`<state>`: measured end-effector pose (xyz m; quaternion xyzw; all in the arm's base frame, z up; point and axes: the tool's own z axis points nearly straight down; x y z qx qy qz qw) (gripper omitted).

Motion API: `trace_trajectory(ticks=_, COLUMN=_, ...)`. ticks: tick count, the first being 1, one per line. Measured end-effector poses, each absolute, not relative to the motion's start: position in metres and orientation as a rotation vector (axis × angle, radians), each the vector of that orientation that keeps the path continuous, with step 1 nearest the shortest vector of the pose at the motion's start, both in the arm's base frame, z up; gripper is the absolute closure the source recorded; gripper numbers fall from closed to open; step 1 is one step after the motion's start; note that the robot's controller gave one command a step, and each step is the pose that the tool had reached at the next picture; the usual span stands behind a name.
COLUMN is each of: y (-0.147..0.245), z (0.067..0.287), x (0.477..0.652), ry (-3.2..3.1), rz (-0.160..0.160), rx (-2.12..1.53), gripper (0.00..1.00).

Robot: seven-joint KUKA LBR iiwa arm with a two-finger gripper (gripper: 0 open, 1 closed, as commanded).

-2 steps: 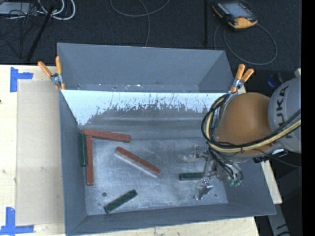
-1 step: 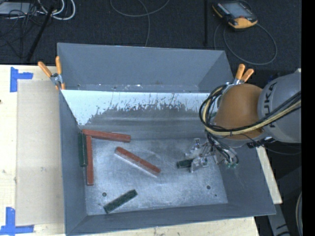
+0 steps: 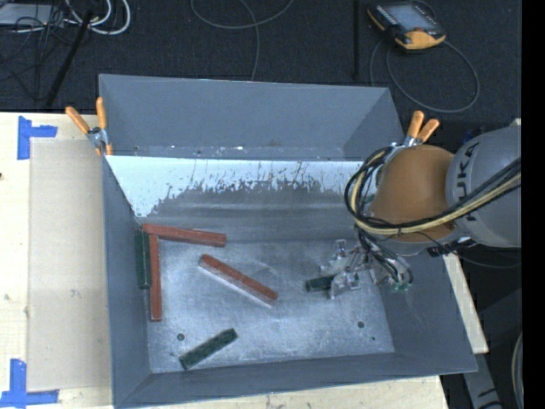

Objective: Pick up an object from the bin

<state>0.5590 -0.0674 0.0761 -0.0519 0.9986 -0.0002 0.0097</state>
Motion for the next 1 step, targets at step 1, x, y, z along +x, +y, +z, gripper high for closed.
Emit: trace_trajectory(ticks=1, y=-0.0844, z=0.2007, x=0.5711, ry=3.136, rz=0.001, rx=-0.169, gripper=1.0)
